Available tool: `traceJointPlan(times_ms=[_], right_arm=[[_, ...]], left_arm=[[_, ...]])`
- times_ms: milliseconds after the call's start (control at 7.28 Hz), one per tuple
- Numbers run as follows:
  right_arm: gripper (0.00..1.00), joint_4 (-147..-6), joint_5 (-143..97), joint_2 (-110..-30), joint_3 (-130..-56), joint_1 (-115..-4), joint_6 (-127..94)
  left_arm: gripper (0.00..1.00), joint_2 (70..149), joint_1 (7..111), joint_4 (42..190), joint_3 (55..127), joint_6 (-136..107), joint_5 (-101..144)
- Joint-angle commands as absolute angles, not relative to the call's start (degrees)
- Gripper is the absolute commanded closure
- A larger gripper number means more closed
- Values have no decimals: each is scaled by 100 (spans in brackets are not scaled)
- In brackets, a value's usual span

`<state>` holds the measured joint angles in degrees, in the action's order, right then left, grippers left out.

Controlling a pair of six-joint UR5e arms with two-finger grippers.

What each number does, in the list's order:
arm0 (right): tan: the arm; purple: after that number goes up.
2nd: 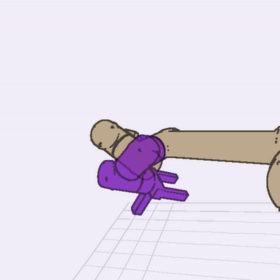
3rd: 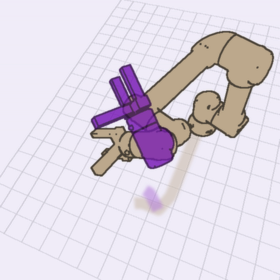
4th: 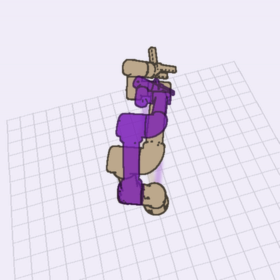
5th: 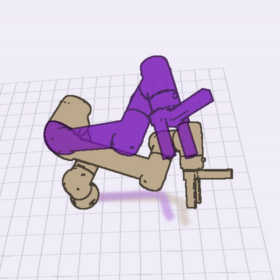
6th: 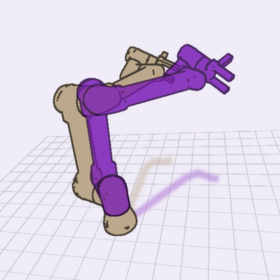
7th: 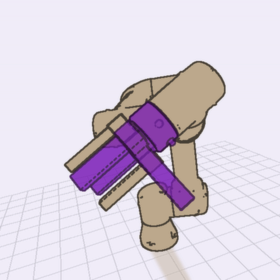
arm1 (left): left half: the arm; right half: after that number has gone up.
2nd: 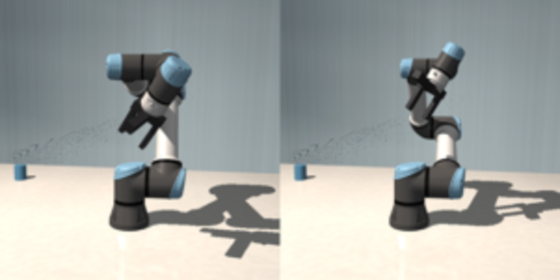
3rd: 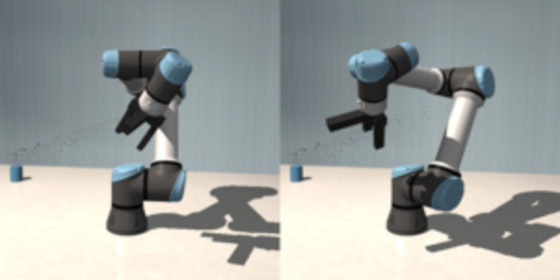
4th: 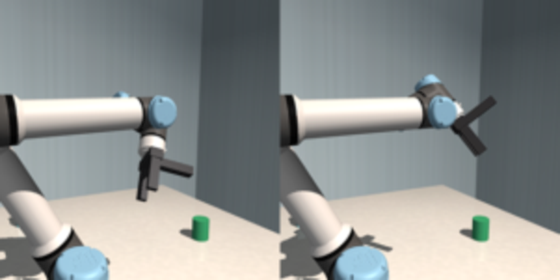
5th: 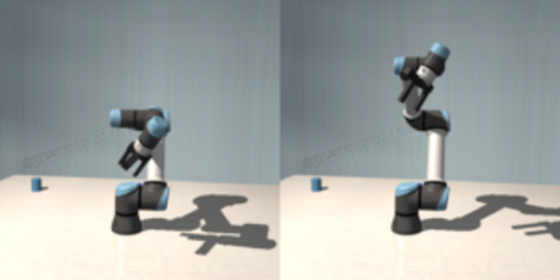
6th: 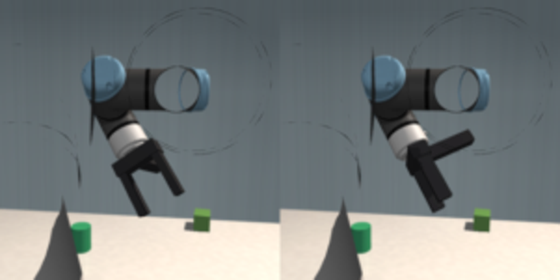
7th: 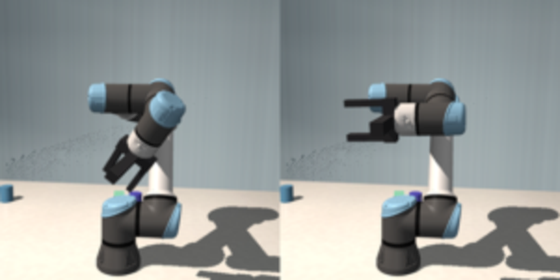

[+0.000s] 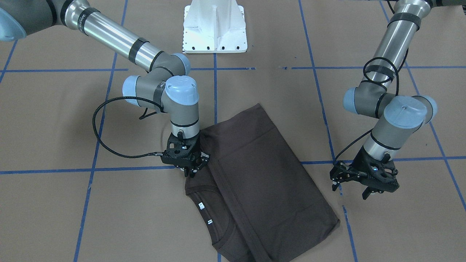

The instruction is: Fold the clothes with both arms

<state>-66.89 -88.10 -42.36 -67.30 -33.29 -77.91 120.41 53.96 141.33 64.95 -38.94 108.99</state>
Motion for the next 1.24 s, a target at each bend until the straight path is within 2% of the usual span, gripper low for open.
traceJointPlan(times_ms=[0,137,275,550,825,962,1099], right_arm=[[100,-6706,-8833,-4228,-6785,-3331,-7805],[100,-6732,-8850,-4375,-7098,-3331,-7813],[100,-6732,-8851,-4916,-7772,-3270,-7813],[100,-6732,-8711,-6233,-9291,-2903,-8006],[100,-6715,-8404,-7551,-10471,-2384,-8050],[100,-6715,-8341,-7967,-10851,-2269,-8051],[100,-6680,-8297,-8189,-10924,-2172,-8059]], left_arm=[[0,12041,5396,14133,6504,-3894,10898],[0,12050,5396,14142,6504,-3902,10898],[0,12050,5396,14142,6556,-3902,10898],[0,11963,5379,14142,6687,-3937,10898],[0,11795,5353,14142,6987,-4104,11012],[0,11786,5353,14142,6996,-4113,11056],[0,11777,5353,14133,7013,-4113,11057]])
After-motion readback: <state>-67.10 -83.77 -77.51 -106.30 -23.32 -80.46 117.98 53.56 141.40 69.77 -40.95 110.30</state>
